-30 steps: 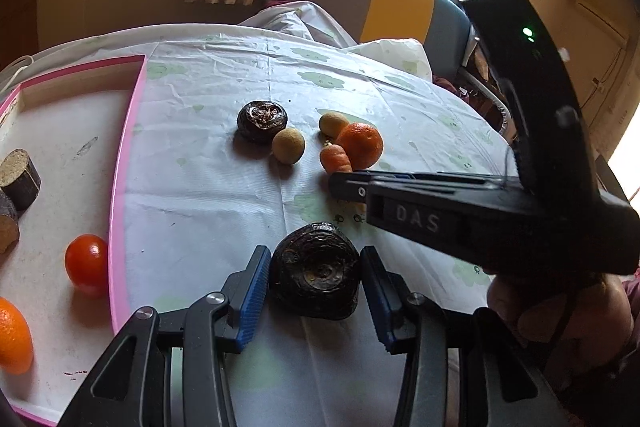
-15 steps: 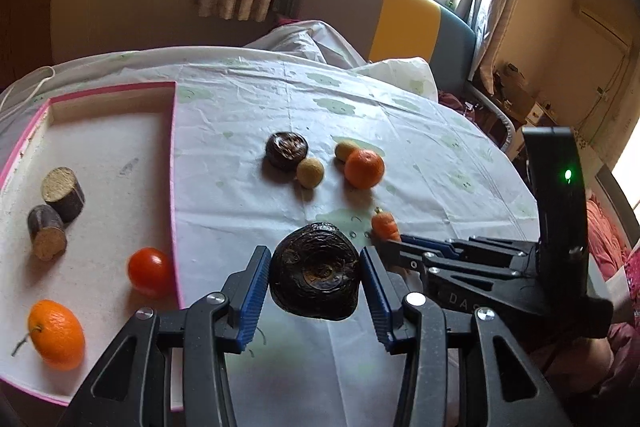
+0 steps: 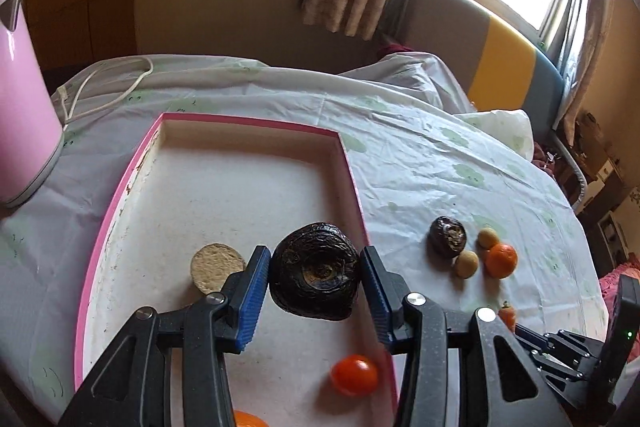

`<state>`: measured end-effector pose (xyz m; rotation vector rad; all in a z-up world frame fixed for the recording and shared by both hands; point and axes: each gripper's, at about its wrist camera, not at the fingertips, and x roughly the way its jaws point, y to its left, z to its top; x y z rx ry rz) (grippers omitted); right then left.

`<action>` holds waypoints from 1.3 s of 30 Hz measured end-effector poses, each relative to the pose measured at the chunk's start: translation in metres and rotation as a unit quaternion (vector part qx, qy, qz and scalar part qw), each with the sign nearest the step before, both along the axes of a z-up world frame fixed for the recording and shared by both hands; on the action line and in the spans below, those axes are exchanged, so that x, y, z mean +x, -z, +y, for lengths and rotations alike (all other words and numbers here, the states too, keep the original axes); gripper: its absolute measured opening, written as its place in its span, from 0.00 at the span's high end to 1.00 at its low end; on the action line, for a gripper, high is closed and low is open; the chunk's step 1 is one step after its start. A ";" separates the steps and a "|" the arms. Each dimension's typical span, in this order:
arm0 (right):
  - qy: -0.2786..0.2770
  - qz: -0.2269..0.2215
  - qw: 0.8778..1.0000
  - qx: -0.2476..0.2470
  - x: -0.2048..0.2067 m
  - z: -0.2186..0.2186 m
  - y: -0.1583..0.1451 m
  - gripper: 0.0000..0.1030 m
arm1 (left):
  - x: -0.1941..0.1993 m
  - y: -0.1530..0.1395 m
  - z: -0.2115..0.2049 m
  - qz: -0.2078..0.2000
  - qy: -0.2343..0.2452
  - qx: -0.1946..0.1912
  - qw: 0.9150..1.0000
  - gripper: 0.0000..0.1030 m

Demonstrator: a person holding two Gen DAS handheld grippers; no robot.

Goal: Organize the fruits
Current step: 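Lower the dark root slice into the tray with the left gripper while the right gripper lifts the carrot, then lower the carrot into the tray with the right gripper and open it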

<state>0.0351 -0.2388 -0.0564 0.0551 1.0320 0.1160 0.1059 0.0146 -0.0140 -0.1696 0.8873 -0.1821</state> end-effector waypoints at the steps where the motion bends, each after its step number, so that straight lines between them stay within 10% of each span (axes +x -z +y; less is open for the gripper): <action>1: -0.001 -0.001 1.000 -0.002 0.000 0.000 0.000 0.86 | 0.001 0.002 0.003 0.007 -0.003 -0.006 1.000 0.55; 16: 0.008 -0.014 1.000 -0.005 -0.003 0.004 -0.001 0.86 | -0.042 -0.010 0.001 -0.014 -0.013 0.015 1.000 0.54; 39: -0.120 -0.005 0.976 0.181 0.007 0.119 -0.041 0.86 | -0.065 -0.007 0.072 -0.016 -0.095 0.010 0.995 0.54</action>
